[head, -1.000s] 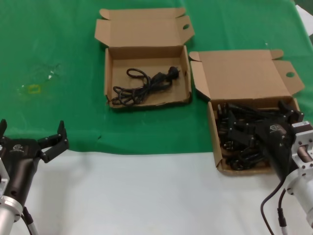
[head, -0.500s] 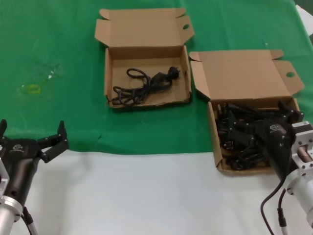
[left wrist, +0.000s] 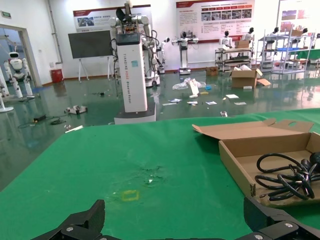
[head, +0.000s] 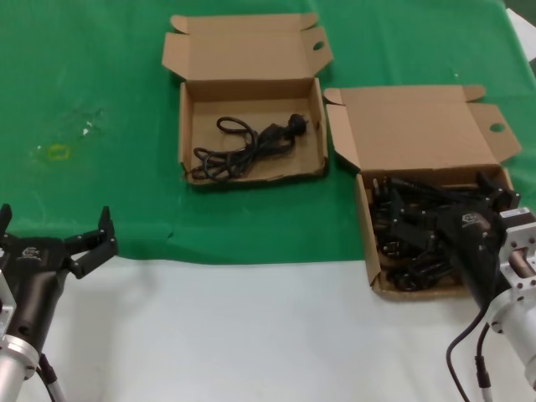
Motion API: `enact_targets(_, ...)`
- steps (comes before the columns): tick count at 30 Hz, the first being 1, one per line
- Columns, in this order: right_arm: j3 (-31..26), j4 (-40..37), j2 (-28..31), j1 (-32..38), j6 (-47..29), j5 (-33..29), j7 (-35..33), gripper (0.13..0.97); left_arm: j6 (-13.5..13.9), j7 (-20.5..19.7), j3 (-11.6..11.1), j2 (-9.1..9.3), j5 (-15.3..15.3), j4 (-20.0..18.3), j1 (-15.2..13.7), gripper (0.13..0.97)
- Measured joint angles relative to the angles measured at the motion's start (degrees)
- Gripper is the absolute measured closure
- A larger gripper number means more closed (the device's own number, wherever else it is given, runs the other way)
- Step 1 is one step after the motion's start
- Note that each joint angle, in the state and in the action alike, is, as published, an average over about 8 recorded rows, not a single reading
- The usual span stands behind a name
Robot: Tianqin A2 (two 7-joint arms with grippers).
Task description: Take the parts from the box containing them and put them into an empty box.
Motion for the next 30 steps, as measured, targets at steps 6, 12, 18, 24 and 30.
enact_targets(6, 0.0, 0.0, 0.0, 0.0, 0.0, 0.0, 0.0, 0.129, 0.0, 0.0, 0.0, 0.0, 0.0, 0.0, 0.0, 0.132)
enact_targets(12, 0.0, 0.0, 0.0, 0.0, 0.0, 0.0, 0.0, 0.129, 0.0, 0.0, 0.0, 0.0, 0.0, 0.0, 0.0, 0.132)
enact_targets(18, 0.0, 0.0, 0.0, 0.0, 0.0, 0.0, 0.0, 0.129, 0.0, 0.0, 0.0, 0.0, 0.0, 0.0, 0.0, 0.132)
enact_targets(24, 0.0, 0.0, 0.0, 0.0, 0.0, 0.0, 0.0, 0.129, 0.0, 0.0, 0.0, 0.0, 0.0, 0.0, 0.0, 0.132)
enact_targets(30, 0.0, 0.0, 0.0, 0.0, 0.0, 0.0, 0.0, 0.129, 0.0, 0.0, 0.0, 0.0, 0.0, 0.0, 0.0, 0.132)
